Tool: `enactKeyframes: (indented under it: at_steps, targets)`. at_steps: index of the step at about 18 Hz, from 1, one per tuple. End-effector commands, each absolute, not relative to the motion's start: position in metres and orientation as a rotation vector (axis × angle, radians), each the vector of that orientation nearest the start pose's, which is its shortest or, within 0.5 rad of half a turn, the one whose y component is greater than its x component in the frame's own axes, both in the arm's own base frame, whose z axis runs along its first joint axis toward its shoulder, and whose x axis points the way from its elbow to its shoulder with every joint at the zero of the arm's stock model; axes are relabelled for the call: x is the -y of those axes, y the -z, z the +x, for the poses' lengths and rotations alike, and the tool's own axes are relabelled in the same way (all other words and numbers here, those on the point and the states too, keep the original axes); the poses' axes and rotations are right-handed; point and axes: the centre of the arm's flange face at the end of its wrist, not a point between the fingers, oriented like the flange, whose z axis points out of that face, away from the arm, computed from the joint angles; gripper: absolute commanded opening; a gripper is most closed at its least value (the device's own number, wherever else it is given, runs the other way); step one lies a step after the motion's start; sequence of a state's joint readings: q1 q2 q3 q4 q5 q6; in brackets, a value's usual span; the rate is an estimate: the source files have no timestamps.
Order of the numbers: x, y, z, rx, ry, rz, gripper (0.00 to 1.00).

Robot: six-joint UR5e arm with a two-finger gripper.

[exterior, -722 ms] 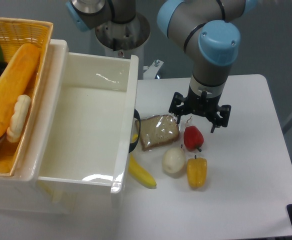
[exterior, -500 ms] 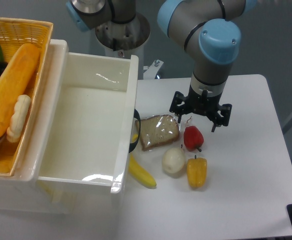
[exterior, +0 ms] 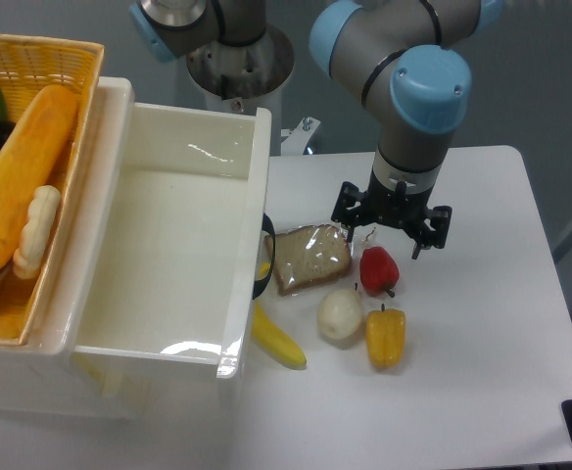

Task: Pick up the pear

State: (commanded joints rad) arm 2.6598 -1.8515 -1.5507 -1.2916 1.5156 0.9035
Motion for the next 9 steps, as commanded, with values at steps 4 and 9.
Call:
enactKeyframes:
  at_steps: [4,9]
  targets:
    - [-0.388,-0.360,-0.472,0.327,0.025,-3.067,1.00]
    - [-0.393,-0.345,-0.475,0.565,0.065,-3.036,1.00]
